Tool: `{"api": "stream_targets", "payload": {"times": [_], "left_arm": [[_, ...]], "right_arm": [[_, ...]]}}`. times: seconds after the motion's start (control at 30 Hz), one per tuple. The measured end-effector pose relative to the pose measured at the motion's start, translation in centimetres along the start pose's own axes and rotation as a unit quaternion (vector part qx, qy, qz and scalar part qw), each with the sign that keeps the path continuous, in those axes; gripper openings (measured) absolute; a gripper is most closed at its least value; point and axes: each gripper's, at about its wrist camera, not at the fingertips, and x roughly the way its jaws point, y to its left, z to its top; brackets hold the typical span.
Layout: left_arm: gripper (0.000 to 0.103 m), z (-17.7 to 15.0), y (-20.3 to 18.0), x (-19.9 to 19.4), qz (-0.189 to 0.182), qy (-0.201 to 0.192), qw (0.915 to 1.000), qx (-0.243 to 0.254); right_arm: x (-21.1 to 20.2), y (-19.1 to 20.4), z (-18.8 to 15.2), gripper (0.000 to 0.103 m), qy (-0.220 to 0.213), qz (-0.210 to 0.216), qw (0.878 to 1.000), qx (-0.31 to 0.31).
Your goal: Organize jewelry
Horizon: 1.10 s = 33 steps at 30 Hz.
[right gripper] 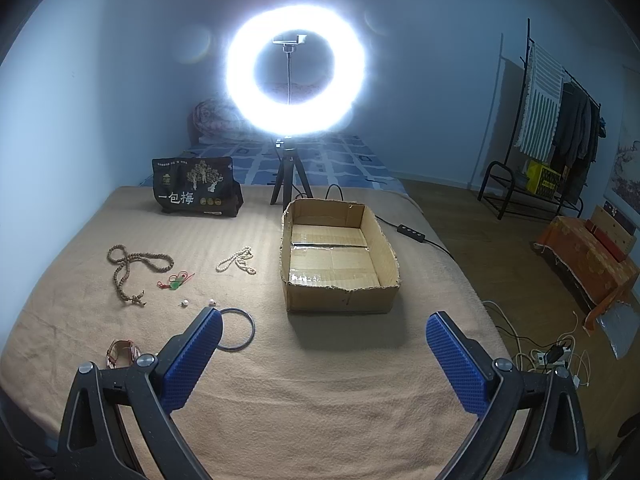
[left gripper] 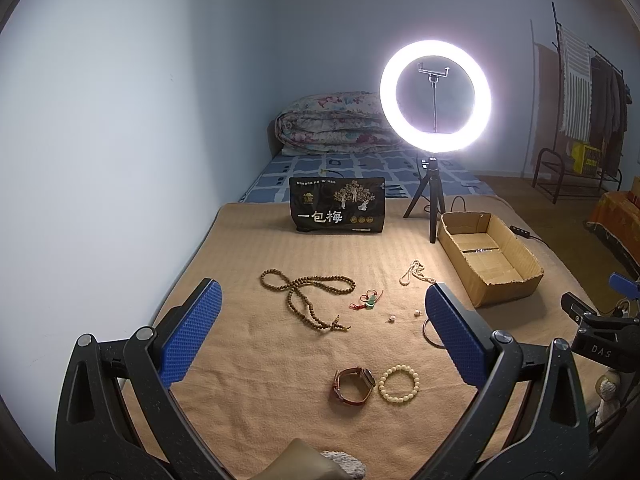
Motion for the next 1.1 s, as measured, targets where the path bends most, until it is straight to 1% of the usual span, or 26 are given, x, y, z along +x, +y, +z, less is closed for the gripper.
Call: {"api": "stream_targets", "payload": {"times": [0.33,0.7,0.97,1.1], "left_arm": [[0.103,-0.3,0.2,0.2,0.0,0.003,1.0,-0.001],[0.103,-0.4,0.3,1.1,0.004,0.015,0.9999,0.001],[0.103,-0.5,0.5,2.7,0.014,0.032,0.9994,0.001],[0.103,-0.8,1.1,4.2,0.02,0.051,0.9985,-0.001]], "right_arm": [[0.1,0.3,0.0,0.103,0.002,0.003,1.0,-0.004],[0.4,0.6,0.0,0.103,0.008,0.008,1.0,-0.004],[1.2,0.8,0.0,0.103,0.018,0.015,1.0,-0.006],[2.2,1.0,-0.2,0.103,0.029,0.013,0.999,-0.016]]}}
